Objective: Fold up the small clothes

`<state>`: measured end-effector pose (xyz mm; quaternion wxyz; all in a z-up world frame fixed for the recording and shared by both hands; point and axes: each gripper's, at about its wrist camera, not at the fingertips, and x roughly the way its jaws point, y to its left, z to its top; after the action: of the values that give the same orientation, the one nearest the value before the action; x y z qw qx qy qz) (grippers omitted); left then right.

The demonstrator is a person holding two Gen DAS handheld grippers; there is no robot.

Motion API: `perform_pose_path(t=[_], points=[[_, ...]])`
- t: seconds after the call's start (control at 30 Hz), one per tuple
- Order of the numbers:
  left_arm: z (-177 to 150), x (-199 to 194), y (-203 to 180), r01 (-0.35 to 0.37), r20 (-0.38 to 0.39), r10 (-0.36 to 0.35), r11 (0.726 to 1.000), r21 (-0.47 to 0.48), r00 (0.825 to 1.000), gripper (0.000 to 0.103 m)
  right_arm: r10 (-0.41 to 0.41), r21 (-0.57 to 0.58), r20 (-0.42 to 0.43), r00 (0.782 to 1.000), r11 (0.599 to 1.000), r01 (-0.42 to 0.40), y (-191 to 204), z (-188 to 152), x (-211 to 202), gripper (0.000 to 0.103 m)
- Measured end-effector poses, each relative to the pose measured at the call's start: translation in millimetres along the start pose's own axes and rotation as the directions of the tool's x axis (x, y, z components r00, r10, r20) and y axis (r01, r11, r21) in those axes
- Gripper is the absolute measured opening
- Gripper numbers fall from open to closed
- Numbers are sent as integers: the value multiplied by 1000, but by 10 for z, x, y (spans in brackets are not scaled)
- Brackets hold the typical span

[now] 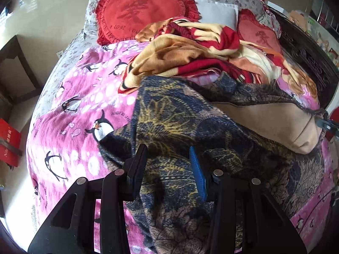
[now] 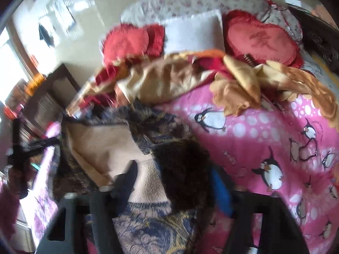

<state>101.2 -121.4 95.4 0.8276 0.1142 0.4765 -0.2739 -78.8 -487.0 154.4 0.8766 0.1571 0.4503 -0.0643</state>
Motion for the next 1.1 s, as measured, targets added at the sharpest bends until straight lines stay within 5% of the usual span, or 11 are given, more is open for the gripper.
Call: perform_pose_path(t=[0.13, 0.3, 0.4, 0.47, 0.53, 0.6, 0.77, 0.87, 0.93, 1.0, 1.1], points=[[75, 116, -58, -7, 1, 7, 1000, -2, 1000, 40, 46, 227, 49, 998, 972, -56, -195, 263, 152, 4], [213, 316, 29, -53, -4, 53, 995, -82, 999, 40, 71, 567, 124, 990, 814, -129, -719, 473, 531, 4], [247, 300, 189, -6, -5, 5, 984, -176, 1000, 40, 57, 677, 127, 990, 725, -129, -966, 372, 574, 4], [242, 221, 198, -24, 20, 27, 988, -151, 999, 40, 85, 585, 175, 981, 793, -173, -845, 357, 391, 7], [214, 170, 202, -46, 33, 50, 992, -121, 998, 40, 138, 396, 197, 971, 894, -208, -514, 366, 169, 24], [178, 159, 233, -32, 28, 36, 991, -126, 999, 40, 208, 157, 172, 963, 959, -235, -34, 372, 19, 69], [93, 130, 340, -31, 18, 35, 984, -176, 999, 40, 278, -249, 16, 960, 931, -266, 973, 300, 192, 70], [33, 59, 383, -32, 11, 35, 985, -169, 999, 40, 226, -375, -34, 974, 900, -222, 1365, 221, 505, 70], [-5, 11, 396, -38, 11, 40, 989, -146, 999, 40, 217, -406, -57, 975, 887, -221, 1520, 193, 724, 52], [-38, -43, 426, -45, 17, 48, 990, -136, 999, 40, 191, -423, -86, 978, 882, -210, 1629, 196, 909, 2], [-64, -123, 503, -34, 29, 38, 989, -146, 999, 40, 159, -385, -42, 986, 908, -163, 1653, 328, 1001, 2]])
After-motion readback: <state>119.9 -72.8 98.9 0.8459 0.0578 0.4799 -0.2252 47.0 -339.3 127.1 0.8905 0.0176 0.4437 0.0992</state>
